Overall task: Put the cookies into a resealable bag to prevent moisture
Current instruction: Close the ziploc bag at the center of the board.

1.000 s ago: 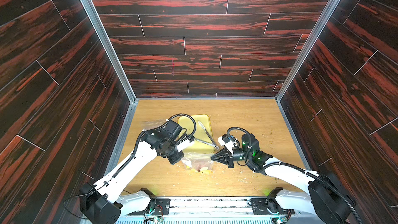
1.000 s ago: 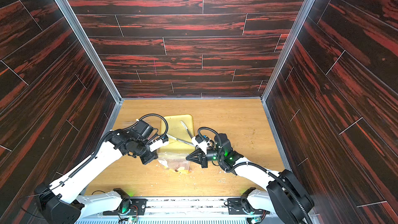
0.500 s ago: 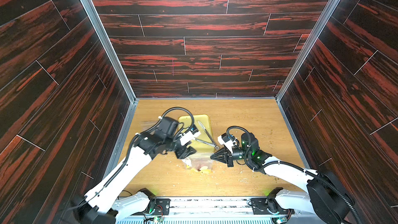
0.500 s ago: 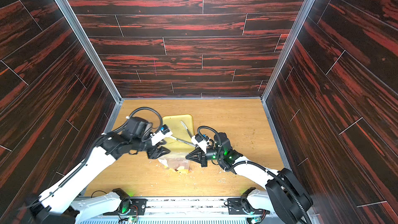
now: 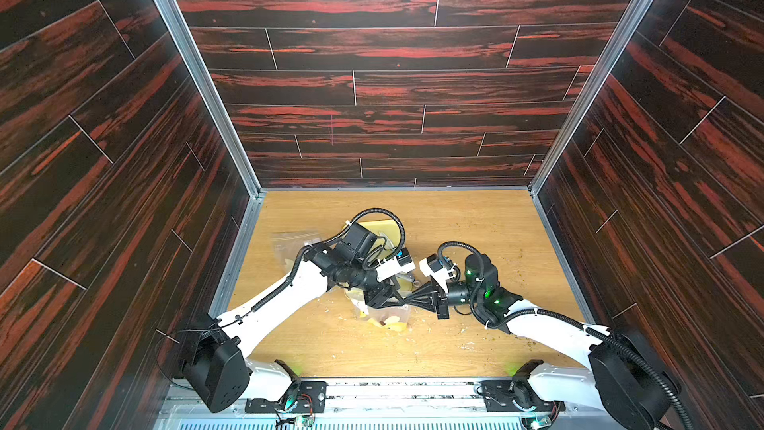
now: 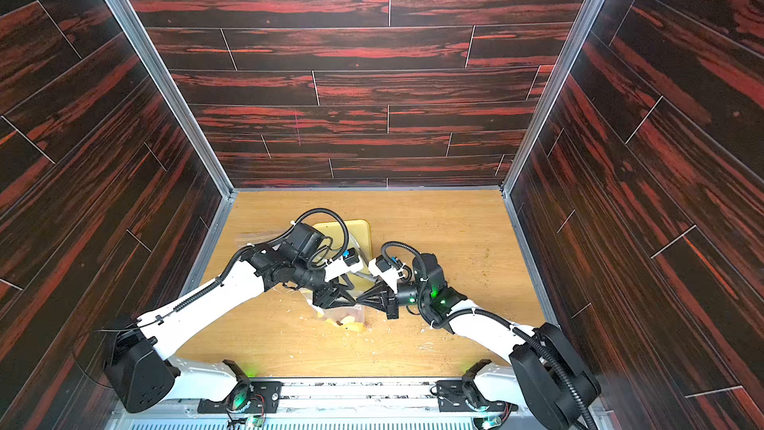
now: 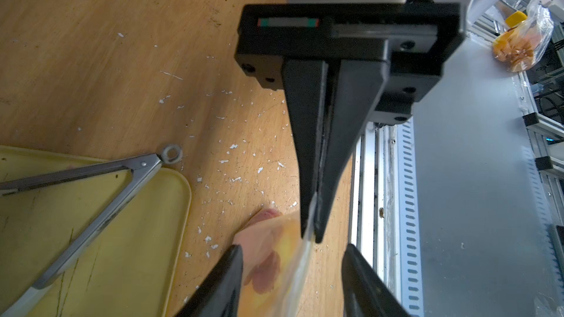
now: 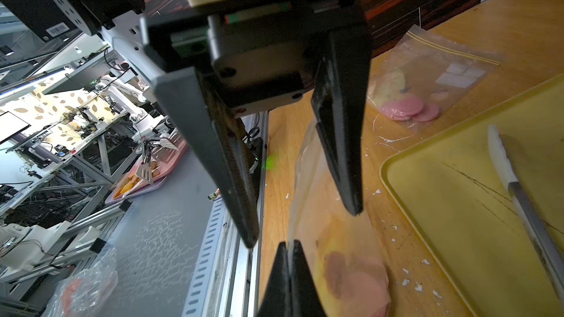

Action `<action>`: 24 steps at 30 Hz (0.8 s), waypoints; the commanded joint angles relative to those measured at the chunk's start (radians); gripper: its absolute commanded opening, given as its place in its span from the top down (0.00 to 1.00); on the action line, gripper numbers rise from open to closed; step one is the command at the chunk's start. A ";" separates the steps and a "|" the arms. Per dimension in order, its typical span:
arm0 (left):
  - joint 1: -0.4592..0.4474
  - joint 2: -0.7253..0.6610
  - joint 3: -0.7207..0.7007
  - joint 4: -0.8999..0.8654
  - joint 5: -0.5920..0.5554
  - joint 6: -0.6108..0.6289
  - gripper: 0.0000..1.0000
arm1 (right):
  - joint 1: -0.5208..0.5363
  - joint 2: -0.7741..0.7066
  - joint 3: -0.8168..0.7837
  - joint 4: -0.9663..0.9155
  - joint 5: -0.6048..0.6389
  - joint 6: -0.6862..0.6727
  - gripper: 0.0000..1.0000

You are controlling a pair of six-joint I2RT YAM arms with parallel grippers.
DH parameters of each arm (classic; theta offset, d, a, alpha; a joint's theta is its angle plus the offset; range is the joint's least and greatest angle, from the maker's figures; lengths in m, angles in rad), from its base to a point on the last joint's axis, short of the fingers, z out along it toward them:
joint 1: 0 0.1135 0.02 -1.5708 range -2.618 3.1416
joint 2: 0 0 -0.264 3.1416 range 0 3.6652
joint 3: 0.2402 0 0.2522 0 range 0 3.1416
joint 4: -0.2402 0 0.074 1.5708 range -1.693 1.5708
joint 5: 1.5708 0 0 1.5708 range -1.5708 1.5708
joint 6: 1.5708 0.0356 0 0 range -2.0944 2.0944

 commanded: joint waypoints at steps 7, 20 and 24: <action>-0.006 0.010 0.018 -0.022 0.034 0.063 0.68 | -0.011 0.002 0.008 0.010 -0.009 -0.005 1.00; -0.009 0.029 0.040 -0.074 0.036 0.095 0.80 | -0.011 0.006 0.012 0.004 -0.013 -0.006 1.00; -0.009 0.025 0.053 -0.106 0.030 0.099 0.84 | -0.013 0.006 0.011 -0.009 -0.011 -0.012 1.00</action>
